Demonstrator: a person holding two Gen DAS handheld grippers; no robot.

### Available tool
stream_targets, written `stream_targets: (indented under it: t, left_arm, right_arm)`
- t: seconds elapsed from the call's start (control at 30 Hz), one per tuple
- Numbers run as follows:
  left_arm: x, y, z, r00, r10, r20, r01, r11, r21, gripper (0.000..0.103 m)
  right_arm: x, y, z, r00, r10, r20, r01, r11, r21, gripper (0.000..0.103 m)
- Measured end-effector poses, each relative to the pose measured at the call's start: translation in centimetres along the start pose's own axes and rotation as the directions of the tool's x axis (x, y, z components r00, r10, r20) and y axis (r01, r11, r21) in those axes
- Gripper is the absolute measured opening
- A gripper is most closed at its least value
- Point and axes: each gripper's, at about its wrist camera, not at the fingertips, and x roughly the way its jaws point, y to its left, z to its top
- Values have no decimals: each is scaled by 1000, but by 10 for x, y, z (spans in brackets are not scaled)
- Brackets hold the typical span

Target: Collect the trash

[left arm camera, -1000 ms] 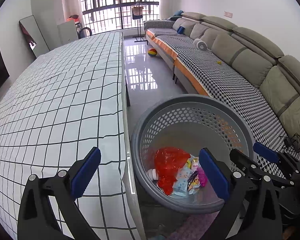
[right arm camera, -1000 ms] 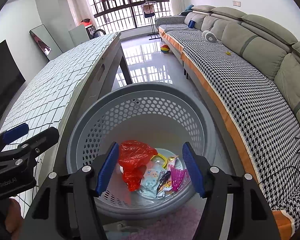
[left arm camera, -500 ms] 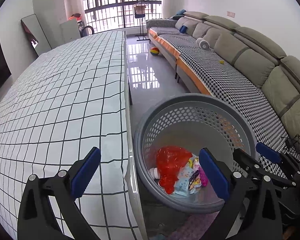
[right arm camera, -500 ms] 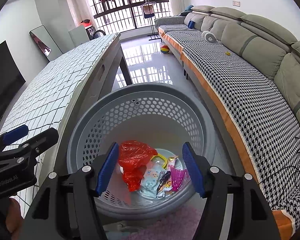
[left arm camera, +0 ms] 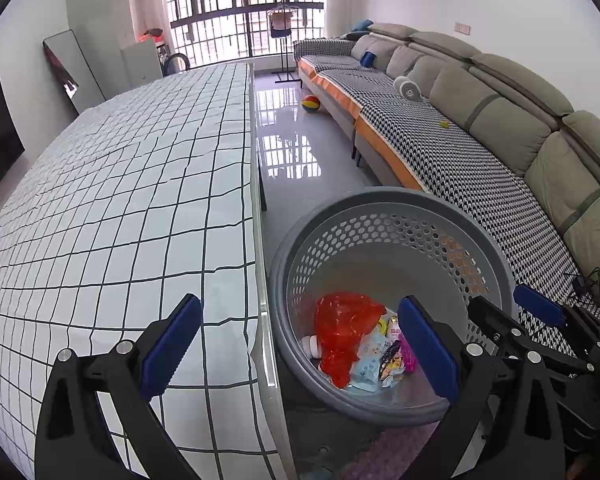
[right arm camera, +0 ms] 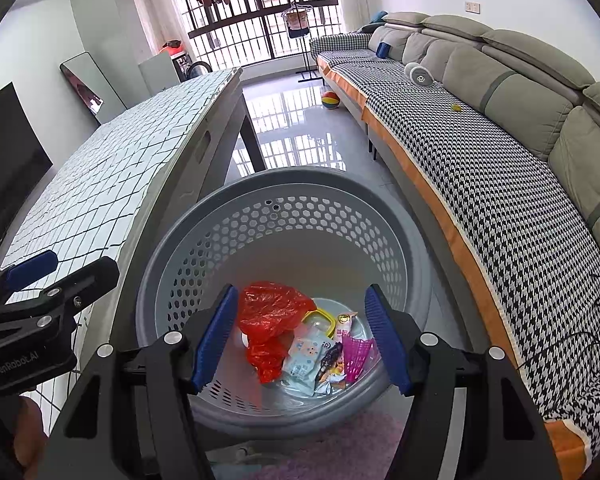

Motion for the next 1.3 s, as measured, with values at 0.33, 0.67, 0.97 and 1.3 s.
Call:
stream_targets:
  t: [0.33,0.67,0.97,1.3]
  left_arm:
    - [-1,0,0,1000,11,1,-11,1000,-4,97]
    - [-2,-3,-1,1000,22,12,-22,1000,3,97]
    - [-5,-5,-1,1000,21,17,-21,1000,2,97]
    - [-7,-5,0,1000,19,14,-19,1000,-4,97]
  right_arm:
    - [-1,-1,0,1000,3,4,-3,1000,1,64]
    - [-1,-1,1,1000,5,4,-5,1000,1,64]
    - [0,0,1,1000,6,4,-6,1000,2,64]
    - [-1,0,0,1000,6,2,-6,1000,2,64]
